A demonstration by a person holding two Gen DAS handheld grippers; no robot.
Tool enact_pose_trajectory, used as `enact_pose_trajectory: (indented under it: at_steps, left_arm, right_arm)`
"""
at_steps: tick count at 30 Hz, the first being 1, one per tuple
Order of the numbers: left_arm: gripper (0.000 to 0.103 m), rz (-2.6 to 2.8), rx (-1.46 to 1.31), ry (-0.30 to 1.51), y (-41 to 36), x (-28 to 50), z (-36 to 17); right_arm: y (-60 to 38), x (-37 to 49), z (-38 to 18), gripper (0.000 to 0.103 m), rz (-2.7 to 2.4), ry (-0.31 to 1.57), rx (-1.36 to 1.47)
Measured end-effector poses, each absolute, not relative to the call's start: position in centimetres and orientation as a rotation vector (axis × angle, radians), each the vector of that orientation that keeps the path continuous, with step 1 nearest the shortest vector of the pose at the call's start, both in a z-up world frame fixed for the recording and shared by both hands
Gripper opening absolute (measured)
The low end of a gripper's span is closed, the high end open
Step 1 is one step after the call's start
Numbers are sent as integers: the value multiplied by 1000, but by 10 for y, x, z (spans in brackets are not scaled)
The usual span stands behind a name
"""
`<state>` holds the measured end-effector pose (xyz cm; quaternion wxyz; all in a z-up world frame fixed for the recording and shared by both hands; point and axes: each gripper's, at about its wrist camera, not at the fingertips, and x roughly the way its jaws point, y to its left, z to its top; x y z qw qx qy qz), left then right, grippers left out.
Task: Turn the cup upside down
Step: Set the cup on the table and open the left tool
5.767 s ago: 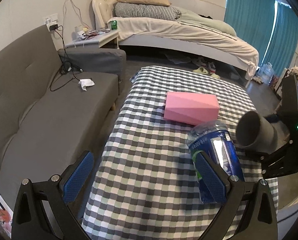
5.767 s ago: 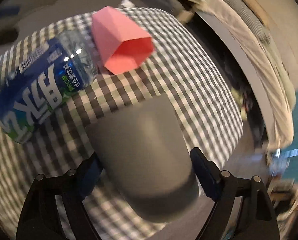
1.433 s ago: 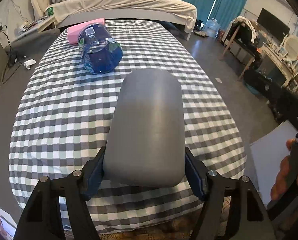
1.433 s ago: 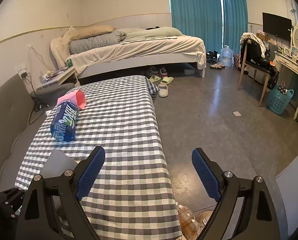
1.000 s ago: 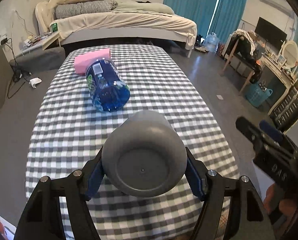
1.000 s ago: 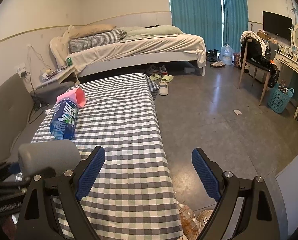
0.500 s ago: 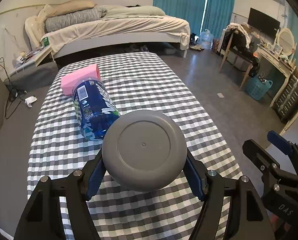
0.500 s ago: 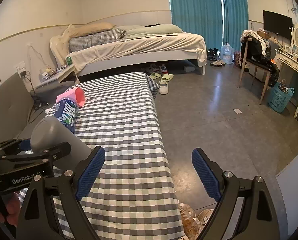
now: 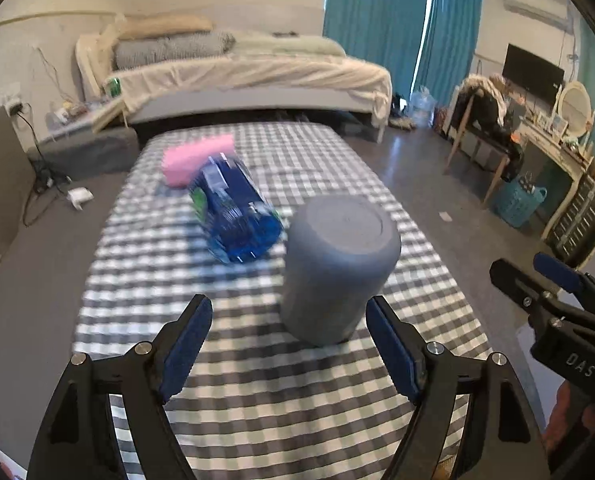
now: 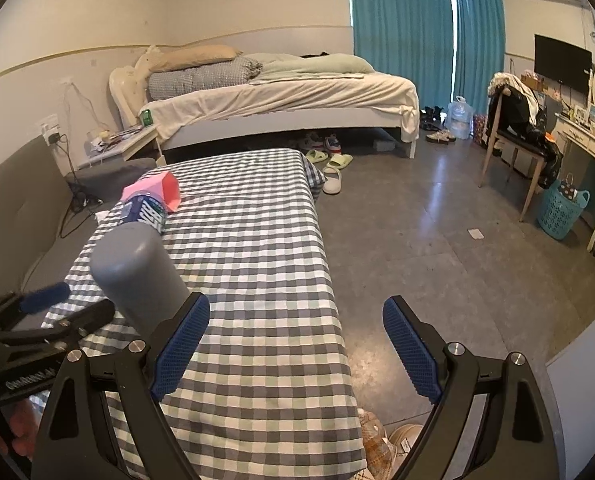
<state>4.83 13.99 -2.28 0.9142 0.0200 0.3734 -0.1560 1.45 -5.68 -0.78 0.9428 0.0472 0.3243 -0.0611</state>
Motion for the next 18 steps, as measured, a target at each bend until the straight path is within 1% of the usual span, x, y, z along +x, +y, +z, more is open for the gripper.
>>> enact_pose_trajectory:
  at_steps: [3,8,9,11,16,18]
  left_arm:
    - [82,-291,50,683,149,39,-8]
    - [83,-275,43,599,164,25,3]
    - [83,-271,43,594,167,23,2]
    - [90,-266,36,587,171,20,1]
    - [91,-265,29,544,184,4,-1]
    - [94,-256,23,537,188,1,-2]
  right_arm:
    - [-50,12,-4,89,-111,645,84]
    - [-33,4,4,89,-69,615,48]
    - [-31,2,4,89,-60,612,42]
    - [-24,-2,5,89,-41,607,27]
    - [-19,-6,4,89,-21,603,21]
    - [-19,-7,3,91,-14,601,23]
